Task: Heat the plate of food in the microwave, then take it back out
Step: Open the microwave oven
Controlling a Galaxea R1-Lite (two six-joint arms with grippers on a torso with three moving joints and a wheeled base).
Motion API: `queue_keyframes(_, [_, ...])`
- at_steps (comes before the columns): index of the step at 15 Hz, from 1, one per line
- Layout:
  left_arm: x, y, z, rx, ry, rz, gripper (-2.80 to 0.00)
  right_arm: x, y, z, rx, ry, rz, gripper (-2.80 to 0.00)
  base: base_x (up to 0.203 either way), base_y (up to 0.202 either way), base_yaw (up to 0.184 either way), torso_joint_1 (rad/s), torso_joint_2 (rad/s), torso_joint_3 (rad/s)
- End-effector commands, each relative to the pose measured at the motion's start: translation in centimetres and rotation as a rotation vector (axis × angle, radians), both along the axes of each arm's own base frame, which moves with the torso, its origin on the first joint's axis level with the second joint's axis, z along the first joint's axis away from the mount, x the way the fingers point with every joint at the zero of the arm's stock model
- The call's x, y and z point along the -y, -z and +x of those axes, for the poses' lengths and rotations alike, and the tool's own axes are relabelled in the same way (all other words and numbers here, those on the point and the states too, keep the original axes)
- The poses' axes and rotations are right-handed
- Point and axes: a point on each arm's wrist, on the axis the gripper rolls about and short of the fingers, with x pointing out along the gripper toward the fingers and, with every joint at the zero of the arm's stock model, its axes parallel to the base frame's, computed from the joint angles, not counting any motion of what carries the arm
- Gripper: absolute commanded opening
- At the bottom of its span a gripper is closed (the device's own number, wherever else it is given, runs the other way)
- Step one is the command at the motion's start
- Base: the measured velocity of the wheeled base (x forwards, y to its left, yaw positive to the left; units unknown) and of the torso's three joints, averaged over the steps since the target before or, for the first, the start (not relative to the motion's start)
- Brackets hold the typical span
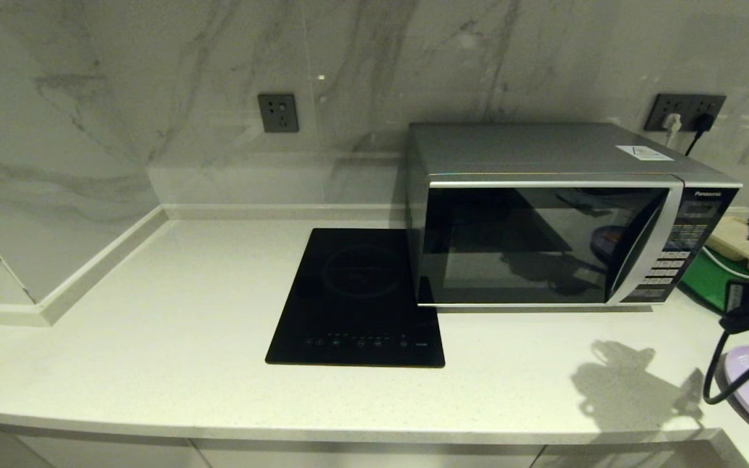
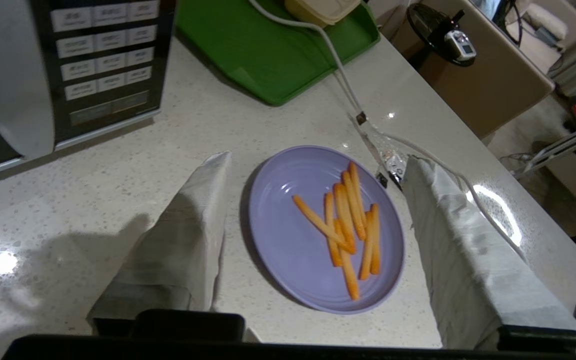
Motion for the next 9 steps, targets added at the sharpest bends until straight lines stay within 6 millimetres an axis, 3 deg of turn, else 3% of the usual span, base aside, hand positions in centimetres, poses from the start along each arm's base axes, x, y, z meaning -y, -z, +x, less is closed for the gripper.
queue_keyframes(1, [0.0, 0.0, 0.0, 0.0, -0.001, -0.001, -2.8, -2.2, 2.4, 3.1, -0.082, -0.026, -0.031, 0.0, 0.0, 0.0, 0.0, 0.0, 0.0, 0.0])
queue_keyframes(5, [0.0, 0.0, 0.0, 0.0, -0.001, -0.001, -2.8, -5.4, 2.5, 5.3, -0.063, -0.043, -0.065, 0.0, 0.0, 0.0, 0.0, 0.0, 0.0, 0.0])
queue_keyframes(9, [0.0, 0.0, 0.0, 0.0, -0.001, -0.001, -2.8, -6.2, 2.2, 7.0, -0.038, -0.064, -0.055, 0.0, 0.0, 0.0, 0.0, 0.0, 0.0, 0.0])
